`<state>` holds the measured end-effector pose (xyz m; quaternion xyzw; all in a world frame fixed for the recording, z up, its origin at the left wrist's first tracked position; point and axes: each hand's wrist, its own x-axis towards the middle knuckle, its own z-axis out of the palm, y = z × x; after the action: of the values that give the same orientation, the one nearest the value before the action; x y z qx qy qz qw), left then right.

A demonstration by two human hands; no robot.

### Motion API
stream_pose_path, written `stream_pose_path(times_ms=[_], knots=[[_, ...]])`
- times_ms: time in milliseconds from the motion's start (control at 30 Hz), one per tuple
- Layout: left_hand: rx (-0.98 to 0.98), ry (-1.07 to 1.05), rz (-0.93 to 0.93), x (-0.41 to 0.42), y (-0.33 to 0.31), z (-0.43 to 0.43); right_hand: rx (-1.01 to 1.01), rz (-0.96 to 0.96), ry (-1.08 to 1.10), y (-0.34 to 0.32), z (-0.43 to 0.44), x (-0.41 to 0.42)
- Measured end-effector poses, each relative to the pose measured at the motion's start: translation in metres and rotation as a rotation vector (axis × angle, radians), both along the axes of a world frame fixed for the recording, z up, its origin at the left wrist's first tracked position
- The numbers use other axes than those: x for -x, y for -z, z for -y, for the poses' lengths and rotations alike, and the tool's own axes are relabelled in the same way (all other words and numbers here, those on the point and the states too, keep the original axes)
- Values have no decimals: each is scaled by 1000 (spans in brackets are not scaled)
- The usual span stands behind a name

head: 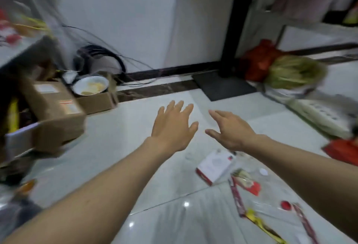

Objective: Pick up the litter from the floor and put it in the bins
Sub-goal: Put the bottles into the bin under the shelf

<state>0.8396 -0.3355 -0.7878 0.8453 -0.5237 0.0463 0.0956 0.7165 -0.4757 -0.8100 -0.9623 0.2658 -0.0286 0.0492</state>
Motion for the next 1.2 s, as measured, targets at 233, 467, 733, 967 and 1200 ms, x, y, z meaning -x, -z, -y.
stream_pose_path(times_ms=[233,467,733,967,1200], knots=[[22,345,-45,97,20,94,30,-37,396,-7,45,142],[3,600,-94,202,30,127,9,-149,617,-3,29,261],[-74,784,-63,302,53,136,-51,-210,808,33,11,381],[-181,902,19,391,93,144,-202,-250,967,91,-10,496],[-256,963,42,470,132,154,-264,-164,1093,141,-14,580]])
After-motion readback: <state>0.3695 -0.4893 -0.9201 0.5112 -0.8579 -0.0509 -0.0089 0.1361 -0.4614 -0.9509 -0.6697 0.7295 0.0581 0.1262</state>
